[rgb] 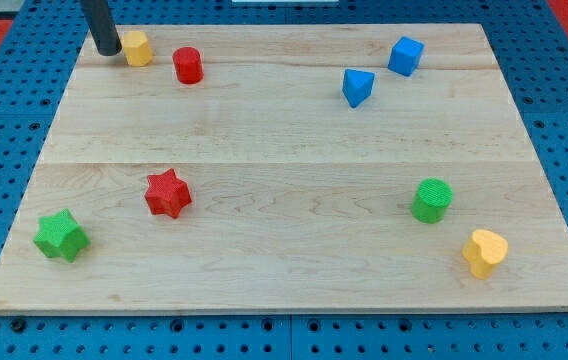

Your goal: Put the red circle to the center of the board

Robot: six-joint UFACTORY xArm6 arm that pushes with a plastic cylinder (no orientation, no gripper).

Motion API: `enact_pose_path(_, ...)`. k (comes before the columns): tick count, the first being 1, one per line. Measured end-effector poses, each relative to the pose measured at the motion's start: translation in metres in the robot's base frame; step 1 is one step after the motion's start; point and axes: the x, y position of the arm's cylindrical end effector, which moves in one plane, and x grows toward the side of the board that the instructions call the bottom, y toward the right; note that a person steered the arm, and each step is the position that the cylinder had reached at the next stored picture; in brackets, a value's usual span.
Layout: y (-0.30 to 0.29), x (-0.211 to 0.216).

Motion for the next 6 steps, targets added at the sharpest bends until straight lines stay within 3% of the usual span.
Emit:
enact_pose_path(1, 0.003, 0.040)
enact_pose_path(3, 0.150, 0.010)
enact_pose_path(5, 0.263, 0.056)
enact_pose_path(6, 0.253, 0.057)
